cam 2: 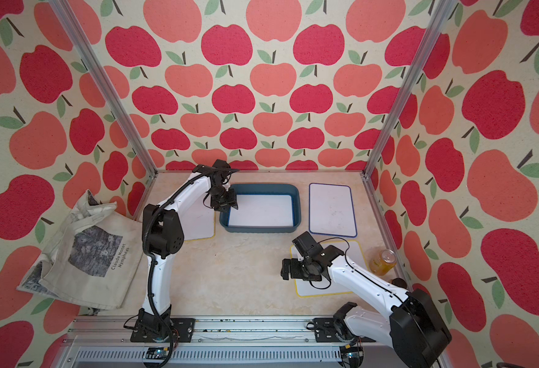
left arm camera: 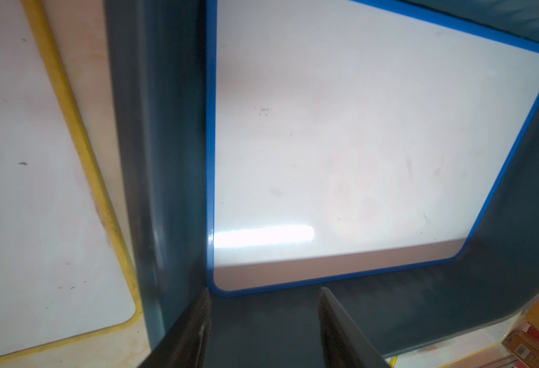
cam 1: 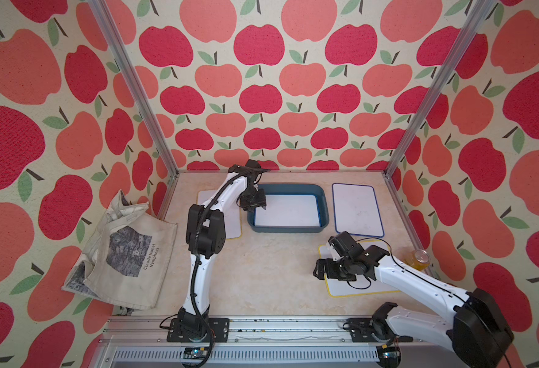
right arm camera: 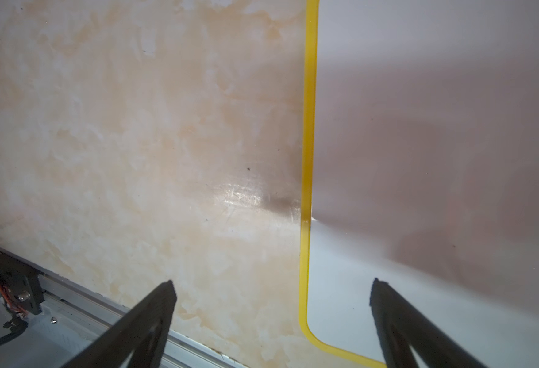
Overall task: Put the whiteboard into the storage box
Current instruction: Place the whiteboard in the storage box, then move the whiteboard to the center of the board.
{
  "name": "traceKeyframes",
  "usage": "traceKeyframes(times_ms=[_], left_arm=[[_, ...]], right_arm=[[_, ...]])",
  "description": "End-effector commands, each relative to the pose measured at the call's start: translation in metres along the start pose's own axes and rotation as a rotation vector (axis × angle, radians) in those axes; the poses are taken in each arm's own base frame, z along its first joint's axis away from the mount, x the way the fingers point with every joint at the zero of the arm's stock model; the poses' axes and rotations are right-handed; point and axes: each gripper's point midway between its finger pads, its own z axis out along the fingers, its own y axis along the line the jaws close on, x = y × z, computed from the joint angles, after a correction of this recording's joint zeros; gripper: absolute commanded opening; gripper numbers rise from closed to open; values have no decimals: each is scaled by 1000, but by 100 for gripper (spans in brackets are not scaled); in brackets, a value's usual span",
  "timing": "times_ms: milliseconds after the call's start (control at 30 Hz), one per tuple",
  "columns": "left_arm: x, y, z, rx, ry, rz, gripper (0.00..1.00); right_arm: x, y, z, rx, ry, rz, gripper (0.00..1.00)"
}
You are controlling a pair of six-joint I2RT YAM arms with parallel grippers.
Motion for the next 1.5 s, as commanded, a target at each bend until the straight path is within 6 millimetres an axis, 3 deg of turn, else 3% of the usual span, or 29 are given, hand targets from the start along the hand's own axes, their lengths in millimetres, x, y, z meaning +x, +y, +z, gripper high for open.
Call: traceKeyframes(times_ms=[0,100,233,533,733,1000,1300,1400,1467], left_arm=[[7,-17,-64,60,-113,65,57],[25,-19,-89,108,-158,74,57],[57,0,-108,113,-192,51,57],[134,66,-113,125,-184,-109,57],[172,85,-106,125,-161,-150,57],[202,97,-100,133,-162,-200,57],[219,112,-74,102,-126,-263,56],[220,113,-70,100,-126,-278,56],[221,114,-66,95,-119,-286,56]], right_arm=[[1,-4,10,16,0,14,99],[4,0,18,9,18,13,98],[7,9,28,11,31,-11,98],[9,57,54,-100,78,-59,98],[8,108,66,-151,106,-142,98],[18,173,84,-156,181,-308,98],[0,251,76,-292,166,-387,98],[-5,255,65,-287,139,-406,98],[-8,241,50,-233,103,-416,98]])
